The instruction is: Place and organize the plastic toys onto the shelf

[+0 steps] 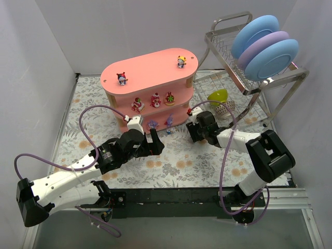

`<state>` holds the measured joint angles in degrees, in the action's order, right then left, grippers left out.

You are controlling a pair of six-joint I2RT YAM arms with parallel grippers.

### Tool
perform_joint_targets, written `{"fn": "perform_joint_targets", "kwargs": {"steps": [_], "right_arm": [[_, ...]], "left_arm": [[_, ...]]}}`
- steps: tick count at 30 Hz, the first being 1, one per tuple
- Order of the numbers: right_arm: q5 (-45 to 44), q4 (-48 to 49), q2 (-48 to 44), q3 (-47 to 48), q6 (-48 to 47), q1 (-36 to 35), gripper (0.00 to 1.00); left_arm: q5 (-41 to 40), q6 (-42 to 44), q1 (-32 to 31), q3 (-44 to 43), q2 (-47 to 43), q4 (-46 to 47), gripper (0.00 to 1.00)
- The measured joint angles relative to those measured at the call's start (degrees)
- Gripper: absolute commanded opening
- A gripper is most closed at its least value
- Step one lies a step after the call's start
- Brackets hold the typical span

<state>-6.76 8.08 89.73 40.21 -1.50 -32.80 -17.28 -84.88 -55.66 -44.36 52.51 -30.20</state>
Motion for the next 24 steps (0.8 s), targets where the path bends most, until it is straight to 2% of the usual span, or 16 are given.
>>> {"fn": "perform_joint_targets", "kwargs": {"steps": [5,8,11,18,22,24], "right_arm": [[-0.74,0.2,1.88,1.73,0.0,0.0,0.54],[-0.9,0.48,2.75,2.51,0.02,0.0,0.47],[-0.94,0.94,3.3,2.8,0.17,0.0,0.4],[-0.94,1.27,3.43,2.78,0.68,0.0,0.14],[-0.59,1.03,3.26,2.73,0.68,0.0,0.04],[-0.39,0.28,2.58,2.43,0.81,0.0,0.03]], "left_arm": [[0.35,0.0,0.0,0.0,0.31,0.02,0.98],[0.46,0.02,0.0,0.0,0.37,0.02,0.98],[0.63,0.02,0.0,0.0,0.37,0.04,0.98],[1.01,0.07,0.0,0.02,0.37,0.07,0.98],[1.57,0.55,0.0,0.02,0.37,0.24,0.98],[1.86,1.09,0.0,0.02,0.42,0.26,0.98]]}}
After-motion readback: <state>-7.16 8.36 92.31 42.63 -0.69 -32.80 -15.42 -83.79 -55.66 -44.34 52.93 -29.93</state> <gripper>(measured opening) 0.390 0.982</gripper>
